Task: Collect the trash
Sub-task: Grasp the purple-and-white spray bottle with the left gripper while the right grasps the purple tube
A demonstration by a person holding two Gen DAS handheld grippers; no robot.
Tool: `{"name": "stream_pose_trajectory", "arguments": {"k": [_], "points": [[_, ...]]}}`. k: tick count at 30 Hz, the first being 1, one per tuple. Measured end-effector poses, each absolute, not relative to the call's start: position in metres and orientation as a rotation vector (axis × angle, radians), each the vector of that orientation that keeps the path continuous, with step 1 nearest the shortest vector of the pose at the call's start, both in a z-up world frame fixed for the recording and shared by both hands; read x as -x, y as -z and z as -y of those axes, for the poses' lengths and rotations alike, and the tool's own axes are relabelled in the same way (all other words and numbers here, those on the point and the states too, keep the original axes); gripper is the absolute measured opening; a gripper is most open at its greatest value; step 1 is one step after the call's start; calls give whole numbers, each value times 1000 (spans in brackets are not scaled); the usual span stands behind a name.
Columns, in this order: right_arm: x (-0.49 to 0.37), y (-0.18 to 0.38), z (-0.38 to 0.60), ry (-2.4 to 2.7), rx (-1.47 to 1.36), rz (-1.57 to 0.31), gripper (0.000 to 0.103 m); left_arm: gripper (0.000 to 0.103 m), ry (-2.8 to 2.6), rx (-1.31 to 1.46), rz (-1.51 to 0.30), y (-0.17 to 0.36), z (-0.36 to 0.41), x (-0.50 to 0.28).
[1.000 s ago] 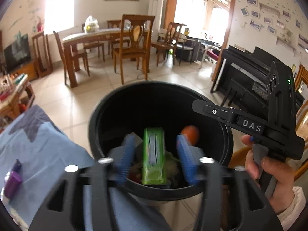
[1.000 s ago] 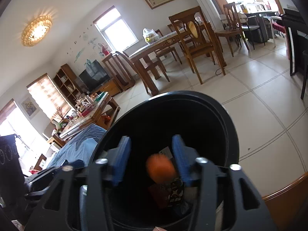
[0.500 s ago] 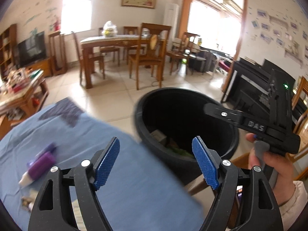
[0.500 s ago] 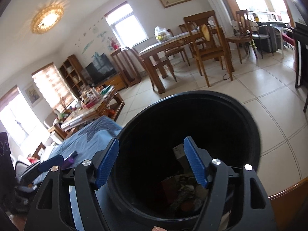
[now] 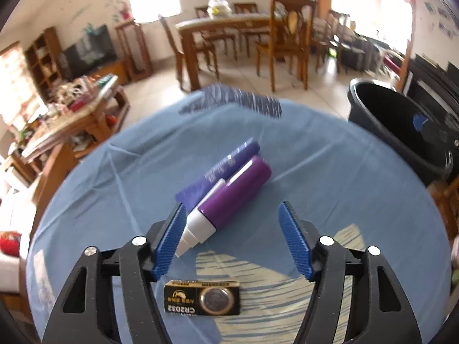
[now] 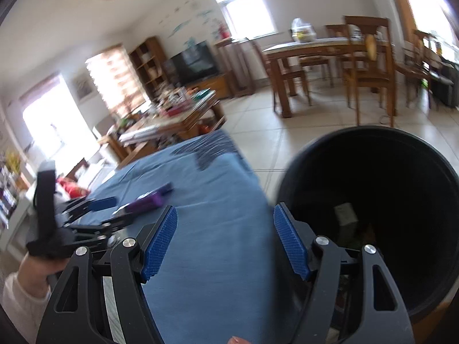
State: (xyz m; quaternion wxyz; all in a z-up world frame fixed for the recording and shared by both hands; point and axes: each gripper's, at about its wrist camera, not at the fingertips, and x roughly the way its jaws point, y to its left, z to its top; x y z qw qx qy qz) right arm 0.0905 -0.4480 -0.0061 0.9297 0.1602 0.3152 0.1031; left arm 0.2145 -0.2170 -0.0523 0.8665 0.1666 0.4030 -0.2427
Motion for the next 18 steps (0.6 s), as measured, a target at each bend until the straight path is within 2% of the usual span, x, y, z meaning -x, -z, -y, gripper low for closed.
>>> {"name": "stream_pose_trajectory", "arguments": {"k": [6,7,8,14,18], "points": [[-112,5,418,-275,-258,-692,70,51,548,-412,-858,61,223,-228],[-115,6,413,-285,-246,-700,70,47,552,-407,-853,62,223,-228],[-117,7,409,-292,-236,-706,70,38,560,-389,-853,63,224,-228],[-138,10,379,-337,-148,-742,70,26,594,-206,-875,61,203,-242],[-156,7,344,-385,7,-754,70,26,590,-60,-865,50,176,-244]]}}
